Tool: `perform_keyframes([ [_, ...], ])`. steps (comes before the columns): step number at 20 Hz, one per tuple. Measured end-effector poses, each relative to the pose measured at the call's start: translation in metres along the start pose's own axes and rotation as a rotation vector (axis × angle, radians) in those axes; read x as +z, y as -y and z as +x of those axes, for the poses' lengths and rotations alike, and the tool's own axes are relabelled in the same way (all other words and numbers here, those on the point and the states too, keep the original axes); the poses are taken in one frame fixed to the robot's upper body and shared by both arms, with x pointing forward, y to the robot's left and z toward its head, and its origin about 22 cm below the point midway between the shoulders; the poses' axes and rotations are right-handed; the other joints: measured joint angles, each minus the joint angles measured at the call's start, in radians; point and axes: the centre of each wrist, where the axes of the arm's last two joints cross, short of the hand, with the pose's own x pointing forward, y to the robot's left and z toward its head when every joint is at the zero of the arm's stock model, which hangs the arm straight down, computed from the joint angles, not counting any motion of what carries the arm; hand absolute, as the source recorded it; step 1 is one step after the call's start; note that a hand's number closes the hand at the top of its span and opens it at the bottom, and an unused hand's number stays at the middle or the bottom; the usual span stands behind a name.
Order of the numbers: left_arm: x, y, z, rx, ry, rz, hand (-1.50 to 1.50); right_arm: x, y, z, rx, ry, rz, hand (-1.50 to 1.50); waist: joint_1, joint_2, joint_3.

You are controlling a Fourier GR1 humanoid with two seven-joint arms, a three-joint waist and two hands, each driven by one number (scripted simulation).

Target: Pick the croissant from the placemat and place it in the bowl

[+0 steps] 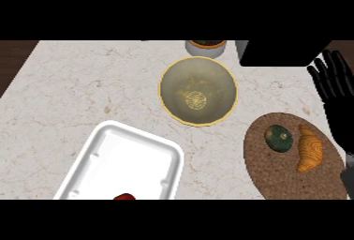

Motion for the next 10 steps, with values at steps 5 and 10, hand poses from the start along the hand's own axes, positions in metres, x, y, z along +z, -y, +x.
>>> perform_keyframes([
  [5,0.003,0.014,-0.004,0.110,-0.021,-0.046,0.00,-0.007,-0.033,-0.009,-0.024,-0.039,0.183,-1.50,0.005,0.024,-0.001],
  [10,0.016,0.030,-0.014,0.220,-0.095,-0.114,0.00,0.002,-0.029,-0.023,0.318,-0.026,0.148,-1.50,-0.011,0.025,-0.007],
])
